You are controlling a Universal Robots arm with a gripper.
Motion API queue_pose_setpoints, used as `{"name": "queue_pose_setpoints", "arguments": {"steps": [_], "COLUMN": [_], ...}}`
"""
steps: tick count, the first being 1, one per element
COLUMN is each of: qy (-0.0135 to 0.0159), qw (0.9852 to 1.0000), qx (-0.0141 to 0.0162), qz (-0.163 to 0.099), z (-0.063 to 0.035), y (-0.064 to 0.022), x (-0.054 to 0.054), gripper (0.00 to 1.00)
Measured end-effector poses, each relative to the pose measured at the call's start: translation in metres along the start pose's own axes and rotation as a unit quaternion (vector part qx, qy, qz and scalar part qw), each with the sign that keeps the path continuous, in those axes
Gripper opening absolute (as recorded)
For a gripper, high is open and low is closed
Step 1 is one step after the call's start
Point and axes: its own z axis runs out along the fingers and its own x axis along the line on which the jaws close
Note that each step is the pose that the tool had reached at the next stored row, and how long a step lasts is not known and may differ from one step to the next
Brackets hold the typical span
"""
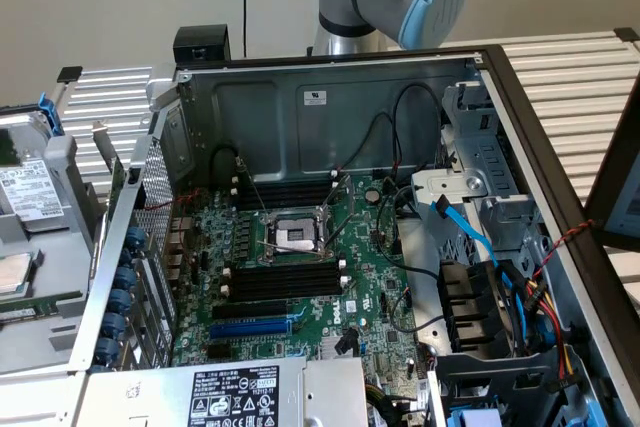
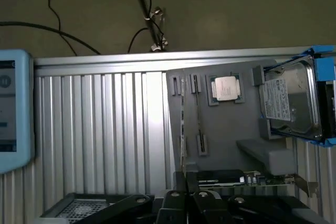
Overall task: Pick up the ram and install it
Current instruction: 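Pick up the ram and move it above insertion slot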
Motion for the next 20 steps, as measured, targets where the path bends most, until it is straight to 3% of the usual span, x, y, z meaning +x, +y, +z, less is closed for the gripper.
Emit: {"name": "queue_pose_setpoints", "arguments": {"steps": [20], "qy": [-0.0003], "qw": [1.0000], "qx": [-0.0012], "qz": [0.000], "z": [-0.0074], "y": [-0.0907], "x": [-0.003], "gripper": [0.12]}}
